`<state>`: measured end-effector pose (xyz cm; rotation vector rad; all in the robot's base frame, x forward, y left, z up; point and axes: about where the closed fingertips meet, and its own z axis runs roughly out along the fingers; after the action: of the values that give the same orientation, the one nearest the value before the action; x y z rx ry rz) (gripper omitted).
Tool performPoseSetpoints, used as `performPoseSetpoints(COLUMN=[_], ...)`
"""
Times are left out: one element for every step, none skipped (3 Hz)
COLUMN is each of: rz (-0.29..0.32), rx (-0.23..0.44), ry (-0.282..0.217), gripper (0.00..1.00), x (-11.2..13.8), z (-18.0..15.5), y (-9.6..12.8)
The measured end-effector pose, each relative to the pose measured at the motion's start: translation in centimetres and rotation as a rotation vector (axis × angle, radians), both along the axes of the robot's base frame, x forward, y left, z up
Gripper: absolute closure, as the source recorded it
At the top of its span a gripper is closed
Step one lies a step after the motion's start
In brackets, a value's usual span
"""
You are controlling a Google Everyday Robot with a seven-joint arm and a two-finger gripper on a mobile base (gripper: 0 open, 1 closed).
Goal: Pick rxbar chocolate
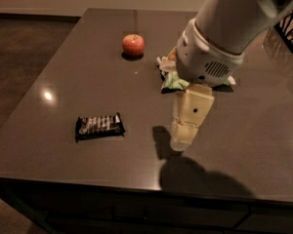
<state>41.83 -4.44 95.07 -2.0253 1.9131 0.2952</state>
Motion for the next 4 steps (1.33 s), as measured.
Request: performPoseSetpoints(rz=[0.06, 0.109, 0.122, 0.125], rx=[0.006, -0.009, -0.039, -0.069], ry=[0.008, -0.007, -0.025, -0.026], gripper=[0.0, 0.0, 0.0, 0.0], x=[-1.0, -1.5, -0.4, 1.2], z=[-1.0, -2.8, -5.2, -7.4], y=[3.3, 6.7, 9.3, 11.1])
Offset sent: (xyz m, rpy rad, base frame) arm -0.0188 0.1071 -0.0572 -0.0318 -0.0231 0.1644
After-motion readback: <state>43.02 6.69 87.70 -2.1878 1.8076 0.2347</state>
